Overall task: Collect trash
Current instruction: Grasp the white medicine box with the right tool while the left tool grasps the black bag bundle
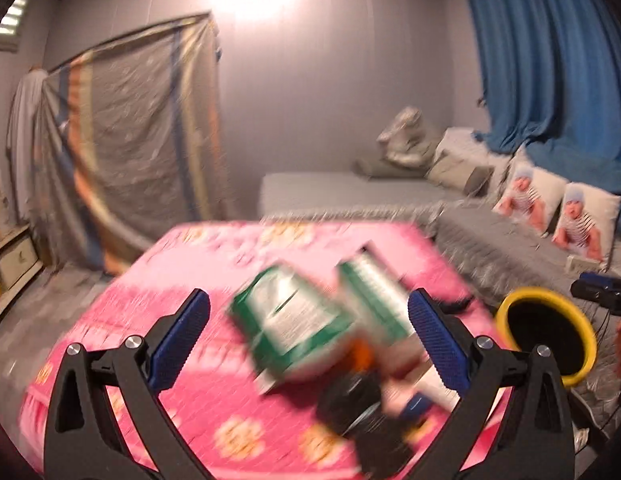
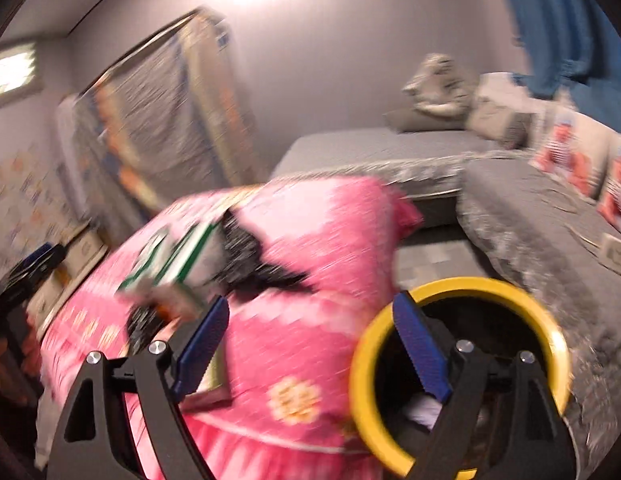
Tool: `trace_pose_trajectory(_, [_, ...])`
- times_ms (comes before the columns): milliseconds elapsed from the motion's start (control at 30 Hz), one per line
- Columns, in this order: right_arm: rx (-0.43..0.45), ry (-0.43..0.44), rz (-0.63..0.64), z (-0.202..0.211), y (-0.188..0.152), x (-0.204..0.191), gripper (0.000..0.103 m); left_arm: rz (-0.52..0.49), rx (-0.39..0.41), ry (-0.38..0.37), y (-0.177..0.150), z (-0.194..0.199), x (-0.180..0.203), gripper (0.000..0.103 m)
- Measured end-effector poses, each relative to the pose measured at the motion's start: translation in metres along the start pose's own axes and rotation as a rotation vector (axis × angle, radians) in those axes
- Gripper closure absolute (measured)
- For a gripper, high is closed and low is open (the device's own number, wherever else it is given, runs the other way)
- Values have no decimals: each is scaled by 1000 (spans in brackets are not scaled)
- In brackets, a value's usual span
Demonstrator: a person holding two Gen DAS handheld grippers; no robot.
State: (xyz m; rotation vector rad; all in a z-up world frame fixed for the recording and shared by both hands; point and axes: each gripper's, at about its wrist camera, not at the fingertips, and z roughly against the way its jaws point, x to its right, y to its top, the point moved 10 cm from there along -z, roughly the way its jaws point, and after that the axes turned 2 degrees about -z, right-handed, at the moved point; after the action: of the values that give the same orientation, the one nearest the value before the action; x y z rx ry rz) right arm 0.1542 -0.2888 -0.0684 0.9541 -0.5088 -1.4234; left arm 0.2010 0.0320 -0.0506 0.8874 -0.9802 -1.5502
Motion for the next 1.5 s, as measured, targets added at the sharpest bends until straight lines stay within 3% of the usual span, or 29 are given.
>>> trace_pose_trajectory(133, [-134, 111, 150, -27, -34, -62, 23, 60, -83, 15, -43, 5, -27, 8])
trace_pose_trajectory(267, [-240, 128, 266, -51, -72, -100, 23, 107, -143, -16, -78, 6, -30, 8])
trace_pose_trajectory(433, [-310, 88, 301, -80, -88, -109, 23, 123, -190, -96, -96, 2, -14, 8])
trace_pose_trajectory(700, [-379, 48, 282, -112, -100, -105, 23, 64, -248, -135, -109, -10, 8, 8])
trace_pose_trajectory(767, [-377, 47, 283, -115, -99, -105, 26, 53, -258, -129, -112, -12, 11, 8])
trace_pose_trajectory(867, [-374, 42, 302, -119, -99, -106, 39, 49, -265, -134, -111, -16, 15, 8])
trace_pose_trajectory(1033, [-355, 47, 287, -119, -95, -104, 41, 21, -286, -123, -113, -24, 22, 8])
trace_pose_trajectory(1300, [-245, 66, 186, -82, -68, -84, 41, -30, -356, -124, -125, -38, 46, 8])
trace_pose_trajectory(1500, [-214, 95, 134, -64, -62, -77, 41, -11, -419, -125, -135, -55, 53, 9])
